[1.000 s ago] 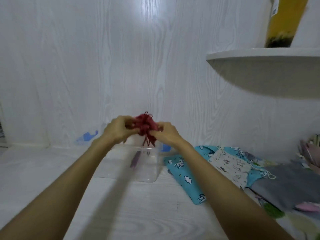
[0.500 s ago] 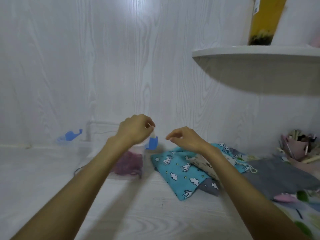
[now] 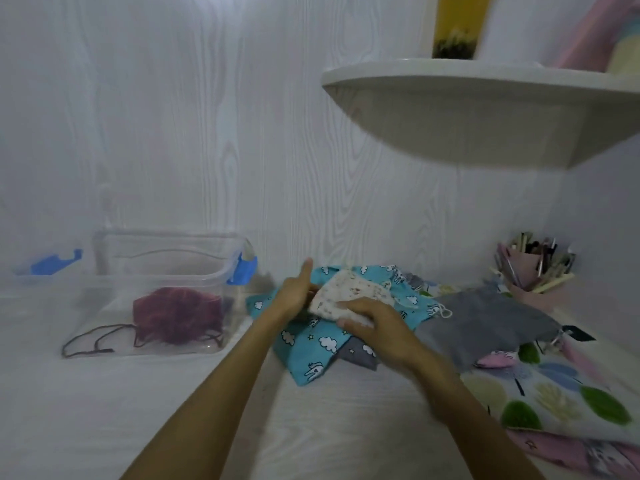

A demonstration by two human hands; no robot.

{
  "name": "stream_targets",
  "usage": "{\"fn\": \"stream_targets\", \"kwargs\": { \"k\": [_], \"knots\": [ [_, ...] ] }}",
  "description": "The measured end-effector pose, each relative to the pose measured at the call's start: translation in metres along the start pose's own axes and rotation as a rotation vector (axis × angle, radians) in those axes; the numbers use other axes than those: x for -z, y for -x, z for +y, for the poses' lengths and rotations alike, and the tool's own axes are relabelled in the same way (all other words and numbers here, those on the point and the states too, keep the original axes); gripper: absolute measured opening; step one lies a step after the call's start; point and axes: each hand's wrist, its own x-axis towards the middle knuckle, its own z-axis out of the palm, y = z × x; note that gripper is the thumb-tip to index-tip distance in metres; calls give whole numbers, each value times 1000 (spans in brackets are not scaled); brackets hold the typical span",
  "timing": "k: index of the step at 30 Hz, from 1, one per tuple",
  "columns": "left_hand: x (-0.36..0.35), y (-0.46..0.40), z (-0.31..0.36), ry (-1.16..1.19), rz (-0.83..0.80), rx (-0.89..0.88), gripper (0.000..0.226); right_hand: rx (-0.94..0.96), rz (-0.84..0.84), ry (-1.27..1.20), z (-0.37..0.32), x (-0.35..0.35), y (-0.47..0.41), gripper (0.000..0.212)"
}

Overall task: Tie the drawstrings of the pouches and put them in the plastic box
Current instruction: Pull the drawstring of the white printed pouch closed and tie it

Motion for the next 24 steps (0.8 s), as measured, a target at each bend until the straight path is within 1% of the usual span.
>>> {"fn": "stream_targets", "kwargs": {
  "k": [1,2,3,5,6,7,8,9,10,11,12,13,14,15,17,18,19,21,22,24],
  "knots": [
    [5,0,4,112,-51,70,70,20,-98,-18,-3,3,-2,37],
    [11,1,6,130,-104,114,65,19,-210,-11,-7,7,-5,39],
    [15,1,5,92,-136,133,59,15,-319,12,-11,11,-8,41],
    [18,-1,-3,-26,-131,94,42,-34,-497,71,-21,20,-15,44],
    [18,-3,-8,-60,-125,53,30,-57,-561,95,-23,24,-19,43],
    [17,-4,-13,-59,-124,16,19,-67,-580,100,-22,28,-23,40],
    [16,-6,-18,-31,-125,-11,14,-67,-546,63,-20,31,-27,34],
    [16,-8,-21,-3,-121,-36,11,-62,-437,-14,-17,33,-32,27],
    [16,-11,-22,4,-108,-62,10,-82,-276,-102,-14,33,-37,22],
    [17,-13,-21,0,-97,-89,10,-114,-103,-148,-11,34,-42,22],
    [16,-16,-21,-27,-95,-118,10,-141,45,-133,-5,33,-48,25],
    [16,-17,-19,-59,-94,-163,11,-156,137,-77,0,34,-53,30],
    [15,-19,-17,-81,-93,-214,11,-162,158,-23,5,33,-58,37],
    [14,-21,-14,-69,-93,-265,11,-159,121,21,9,32,-63,44],
    [12,-23,-10,49,-69,-357,14,-145,3,89,13,28,-71,55],
    [12,-26,-9,119,-35,-404,19,-141,-30,104,15,27,-76,54],
    [11,-29,-9,168,13,-441,23,-132,-38,101,15,26,-81,49],
    [12,-33,-12,217,99,-475,26,-94,-10,64,15,24,-87,32],
    [13,-33,-13,231,123,-467,28,-65,27,56,14,22,-88,25],
    [15,-33,-15,238,98,-426,35,-23,159,50,16,19,-89,15]
  ]
}}
